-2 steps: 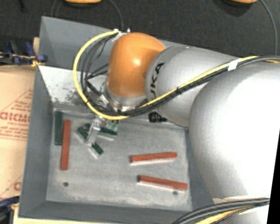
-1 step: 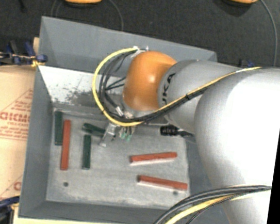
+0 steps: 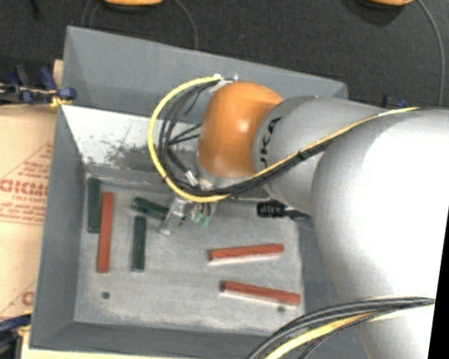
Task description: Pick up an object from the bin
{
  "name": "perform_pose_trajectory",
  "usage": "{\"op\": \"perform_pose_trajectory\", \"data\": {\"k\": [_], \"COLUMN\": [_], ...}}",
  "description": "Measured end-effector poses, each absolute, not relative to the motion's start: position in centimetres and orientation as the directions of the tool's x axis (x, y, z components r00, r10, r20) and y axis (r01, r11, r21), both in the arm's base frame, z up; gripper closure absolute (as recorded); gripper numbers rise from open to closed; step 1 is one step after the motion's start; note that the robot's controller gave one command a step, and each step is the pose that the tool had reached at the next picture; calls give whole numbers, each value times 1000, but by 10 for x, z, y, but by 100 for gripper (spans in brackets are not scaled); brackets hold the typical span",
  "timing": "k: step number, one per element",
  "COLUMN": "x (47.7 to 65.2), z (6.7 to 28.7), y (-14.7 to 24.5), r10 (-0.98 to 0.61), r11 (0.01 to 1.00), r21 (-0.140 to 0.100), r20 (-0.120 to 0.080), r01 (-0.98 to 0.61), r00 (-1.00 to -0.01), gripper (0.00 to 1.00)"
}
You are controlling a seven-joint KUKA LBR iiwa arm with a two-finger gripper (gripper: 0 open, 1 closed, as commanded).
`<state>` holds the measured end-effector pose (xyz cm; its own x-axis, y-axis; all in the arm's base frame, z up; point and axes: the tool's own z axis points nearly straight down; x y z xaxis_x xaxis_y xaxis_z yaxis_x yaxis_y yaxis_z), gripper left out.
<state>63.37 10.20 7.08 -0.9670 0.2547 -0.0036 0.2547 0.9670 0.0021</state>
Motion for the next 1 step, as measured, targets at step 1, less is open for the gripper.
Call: {"op": "perform_pose_trajectory", "data": {"k": [1], "x": [644], "z": [205], "y": [99], "r10": [268], "r11": [963], "r21": [2], "r20": [-4], "r01": [268], "r00": [-963], "gripper": [100]}}
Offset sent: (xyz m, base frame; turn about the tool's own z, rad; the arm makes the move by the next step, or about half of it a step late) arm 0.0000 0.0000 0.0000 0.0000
